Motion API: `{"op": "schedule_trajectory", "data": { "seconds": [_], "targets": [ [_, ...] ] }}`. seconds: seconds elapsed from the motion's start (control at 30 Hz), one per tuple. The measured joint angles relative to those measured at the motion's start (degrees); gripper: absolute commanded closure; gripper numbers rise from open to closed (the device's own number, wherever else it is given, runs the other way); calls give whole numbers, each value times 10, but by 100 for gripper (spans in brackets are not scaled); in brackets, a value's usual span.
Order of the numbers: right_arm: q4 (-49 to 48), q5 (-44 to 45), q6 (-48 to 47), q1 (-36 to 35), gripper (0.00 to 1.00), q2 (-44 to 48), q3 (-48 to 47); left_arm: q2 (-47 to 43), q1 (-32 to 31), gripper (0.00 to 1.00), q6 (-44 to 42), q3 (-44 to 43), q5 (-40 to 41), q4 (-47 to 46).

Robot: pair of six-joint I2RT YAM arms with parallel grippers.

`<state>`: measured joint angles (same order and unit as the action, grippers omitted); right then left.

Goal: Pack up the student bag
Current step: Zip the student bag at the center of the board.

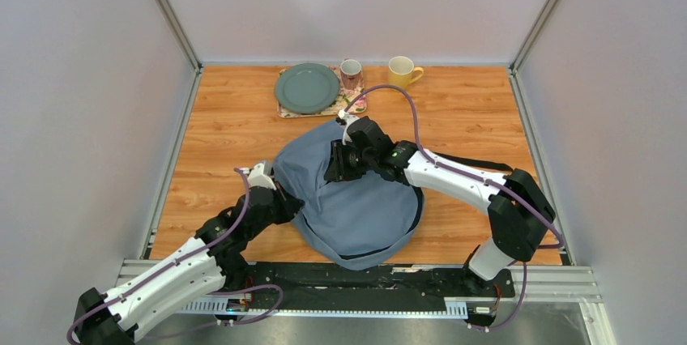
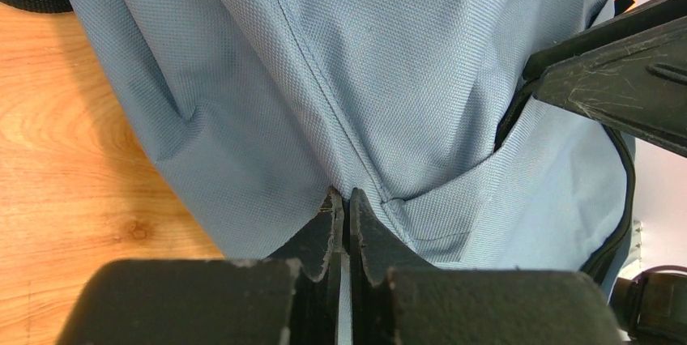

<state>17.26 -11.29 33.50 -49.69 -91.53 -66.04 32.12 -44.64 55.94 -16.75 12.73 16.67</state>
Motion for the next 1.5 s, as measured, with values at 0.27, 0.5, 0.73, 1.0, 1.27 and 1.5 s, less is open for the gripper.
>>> {"op": "schedule_trajectory", "data": {
  "seconds": [0.27,0.5,0.73,1.0,1.27,1.5],
  "targets": [
    [0,-12,-4,-3,58,0,1,-2,0,100,1,3,-2,-3],
    [0,-13,-10,-6,61,0,2,-5,0,100,2,4,-2,-3],
    [14,-12,-28,-9,66,0,2,-6,0,100,2,5,-2,-3],
    [33,-8,-44,-9,79,0,2,-6,0,100,2,5,-2,-3],
    [35,-8,-49,-10,82,0,1,-6,0,100,2,5,-2,-3],
    [35,-8,-52,-11,100,-1,1,-6,0,100,2,5,-1,-3]
  ]
}}
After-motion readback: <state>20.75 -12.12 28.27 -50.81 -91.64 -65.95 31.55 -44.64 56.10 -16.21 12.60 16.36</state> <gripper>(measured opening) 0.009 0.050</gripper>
